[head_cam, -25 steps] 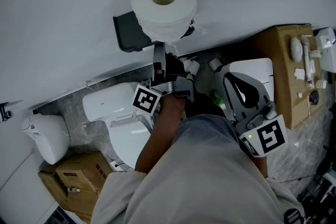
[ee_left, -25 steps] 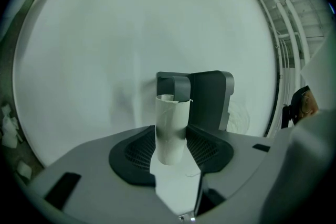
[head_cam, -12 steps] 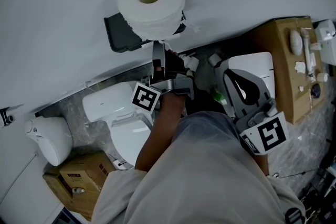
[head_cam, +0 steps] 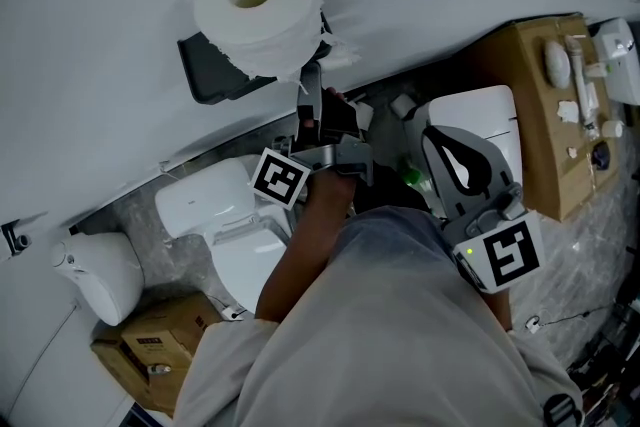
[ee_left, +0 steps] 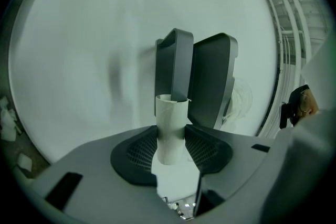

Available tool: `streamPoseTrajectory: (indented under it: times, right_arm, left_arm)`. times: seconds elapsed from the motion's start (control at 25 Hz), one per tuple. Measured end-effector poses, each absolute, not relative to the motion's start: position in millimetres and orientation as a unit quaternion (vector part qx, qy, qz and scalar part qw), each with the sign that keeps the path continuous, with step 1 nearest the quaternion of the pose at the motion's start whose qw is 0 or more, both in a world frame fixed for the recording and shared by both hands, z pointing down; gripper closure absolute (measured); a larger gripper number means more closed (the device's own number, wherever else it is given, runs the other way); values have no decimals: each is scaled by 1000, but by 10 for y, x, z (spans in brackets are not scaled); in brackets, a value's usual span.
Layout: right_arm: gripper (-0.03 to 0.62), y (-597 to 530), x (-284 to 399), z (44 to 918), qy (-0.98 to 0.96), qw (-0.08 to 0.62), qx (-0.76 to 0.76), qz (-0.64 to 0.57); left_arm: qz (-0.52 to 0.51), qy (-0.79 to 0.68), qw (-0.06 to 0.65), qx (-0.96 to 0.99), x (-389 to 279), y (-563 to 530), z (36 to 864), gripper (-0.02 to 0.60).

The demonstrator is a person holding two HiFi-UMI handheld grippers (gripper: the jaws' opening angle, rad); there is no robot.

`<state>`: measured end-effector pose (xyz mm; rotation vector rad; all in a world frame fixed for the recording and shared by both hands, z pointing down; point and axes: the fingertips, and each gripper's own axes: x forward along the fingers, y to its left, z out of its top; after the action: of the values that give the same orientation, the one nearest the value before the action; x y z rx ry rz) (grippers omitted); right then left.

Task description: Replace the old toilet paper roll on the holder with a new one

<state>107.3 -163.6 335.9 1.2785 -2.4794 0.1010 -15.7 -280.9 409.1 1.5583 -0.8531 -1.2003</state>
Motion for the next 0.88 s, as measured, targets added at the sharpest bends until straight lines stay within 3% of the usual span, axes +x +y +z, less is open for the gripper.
streamPoseTrajectory:
  times: [0.88]
  right_arm:
    - [577, -1449, 1505, 3332, -847, 165, 504, 49]
  left_arm:
    - [-419, -264, 510, 703, 803, -2671, 3959, 411]
